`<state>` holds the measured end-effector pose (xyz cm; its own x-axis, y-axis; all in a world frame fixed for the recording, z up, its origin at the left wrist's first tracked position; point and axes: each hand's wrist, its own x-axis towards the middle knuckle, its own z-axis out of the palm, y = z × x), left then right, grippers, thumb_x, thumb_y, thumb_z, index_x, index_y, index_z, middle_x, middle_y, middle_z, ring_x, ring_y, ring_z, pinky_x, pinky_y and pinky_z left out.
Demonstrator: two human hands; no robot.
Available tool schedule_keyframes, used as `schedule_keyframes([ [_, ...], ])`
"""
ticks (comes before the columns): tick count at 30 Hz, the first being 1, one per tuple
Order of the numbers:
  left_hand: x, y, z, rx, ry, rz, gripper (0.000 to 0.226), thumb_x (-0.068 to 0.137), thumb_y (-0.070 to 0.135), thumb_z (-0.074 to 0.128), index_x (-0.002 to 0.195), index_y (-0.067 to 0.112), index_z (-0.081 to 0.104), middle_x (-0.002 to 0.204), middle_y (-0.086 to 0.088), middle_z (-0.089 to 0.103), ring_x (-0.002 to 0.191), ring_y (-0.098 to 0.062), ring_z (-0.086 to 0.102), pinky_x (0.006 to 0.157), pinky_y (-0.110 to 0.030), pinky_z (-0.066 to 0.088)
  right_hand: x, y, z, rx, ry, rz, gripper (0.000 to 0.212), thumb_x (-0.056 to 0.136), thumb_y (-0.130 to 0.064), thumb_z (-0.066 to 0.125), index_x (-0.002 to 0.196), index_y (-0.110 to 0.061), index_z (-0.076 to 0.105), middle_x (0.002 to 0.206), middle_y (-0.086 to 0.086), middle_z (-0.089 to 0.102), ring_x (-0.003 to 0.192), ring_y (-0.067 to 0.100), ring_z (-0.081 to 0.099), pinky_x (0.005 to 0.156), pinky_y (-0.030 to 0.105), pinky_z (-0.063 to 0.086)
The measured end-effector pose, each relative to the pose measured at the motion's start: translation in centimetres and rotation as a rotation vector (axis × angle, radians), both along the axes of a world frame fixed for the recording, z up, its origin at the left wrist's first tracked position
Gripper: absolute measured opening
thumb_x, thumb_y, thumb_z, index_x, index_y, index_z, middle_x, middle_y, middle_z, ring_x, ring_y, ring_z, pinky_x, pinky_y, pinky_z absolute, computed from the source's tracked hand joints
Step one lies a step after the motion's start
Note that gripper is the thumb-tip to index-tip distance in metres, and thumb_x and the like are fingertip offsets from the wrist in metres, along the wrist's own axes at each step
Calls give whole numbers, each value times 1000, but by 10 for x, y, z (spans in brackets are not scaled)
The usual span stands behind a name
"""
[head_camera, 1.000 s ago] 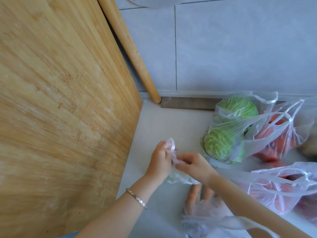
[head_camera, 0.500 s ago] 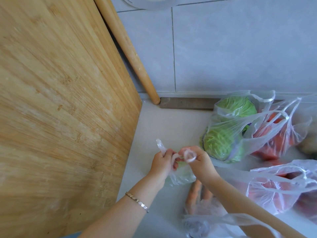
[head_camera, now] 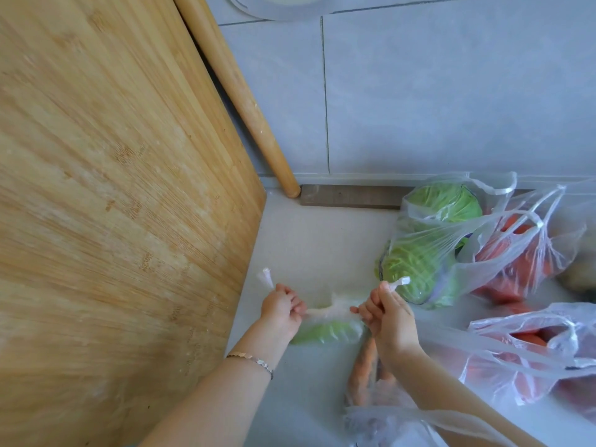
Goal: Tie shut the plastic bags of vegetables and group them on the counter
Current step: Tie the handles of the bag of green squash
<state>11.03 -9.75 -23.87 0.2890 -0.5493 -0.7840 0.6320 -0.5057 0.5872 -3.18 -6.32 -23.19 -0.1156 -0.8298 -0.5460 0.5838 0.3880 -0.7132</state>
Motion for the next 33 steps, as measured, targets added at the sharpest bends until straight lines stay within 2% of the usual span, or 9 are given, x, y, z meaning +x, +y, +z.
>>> schedule_keyframes([
  [4, -9, 7, 18, -280, -433, -606, 33, 98, 24, 42, 67, 14, 50, 49, 7, 47, 31, 1, 33, 34, -12, 25, 2, -16, 14, -146, 331, 146, 45, 98, -18, 37, 54, -12, 41, 44, -5, 39, 46, 8, 39, 63, 25, 43],
  [8, -13, 16, 27, -379, -435, -953, 13, 71, 23, 73, 81, 22, 64, 74, 5, 60, 65, -11, 50, 55, -12, 41, 2, -34, 28, -280, 650, 366, 36, 94, -23, 46, 61, -19, 58, 64, 3, 51, 49, -3, 47, 52, 8, 36],
  [12, -20, 18, 22, -379, -568, -864, 26, 71, 32, 74, 69, 12, 57, 63, -6, 38, 57, -12, 35, 52, -24, 27, 4, -42, 18, -214, 604, 428, 22, 92, -23, 51, 78, -21, 69, 48, -2, 46, 41, 0, 43, 51, 18, 39],
  [16, -21, 17, 18, -309, -471, -699, 25, 89, 11, 57, 65, 15, 57, 34, 13, 49, 34, 4, 44, 39, -8, 32, -5, -33, 6, -112, 407, 437, 24, 83, -10, 64, 107, -11, 64, 86, 5, 67, 73, 8, 63, 74, 12, 52],
  [19, -17, 18, 15, -332, -502, -700, 26, 90, 9, 57, 65, 17, 62, 50, 10, 59, 50, 2, 56, 50, -9, 42, -7, -21, 0, -170, 525, 702, 18, 84, -19, 64, 91, -4, 72, 67, -1, 64, 61, 3, 52, 62, 15, 43],
  [22, -19, 17, 12, -367, -567, -685, 16, 90, 12, 57, 78, 10, 68, 78, -3, 64, 78, -15, 64, 75, -24, 50, -5, -21, -5, -197, 636, 725, 26, 87, -22, 61, 73, 0, 66, 42, -12, 29, 42, 3, 22, 44, 17, 17],
  [24, -19, 16, 18, -386, -513, -634, 20, 94, 14, 51, 81, 10, 66, 67, 5, 63, 62, -3, 63, 61, -15, 49, -3, -21, -4, -191, 607, 628, 19, 86, -22, 61, 73, -12, 70, 46, -11, 36, 44, 4, 27, 44, 16, 23],
  [27, -13, 15, 19, -384, -556, -625, 23, 97, 23, 42, 87, 17, 62, 69, 8, 54, 60, -6, 49, 58, -19, 40, 3, -19, -3, -231, 547, 523, 20, 89, -20, 58, 71, -24, 67, 71, -4, 57, 70, 6, 49, 65, 13, 38],
  [33, -3, 41, -32, -473, -1144, -907, 44, 80, 41, 27, 99, 17, 59, 105, -6, 57, 98, -21, 49, 82, -14, 28, 6, -18, -30, -617, 1168, 735, 57, 91, -41, 18, 119, -9, 56, 113, -6, 57, 114, 6, 48, 108, 28, 22],
])
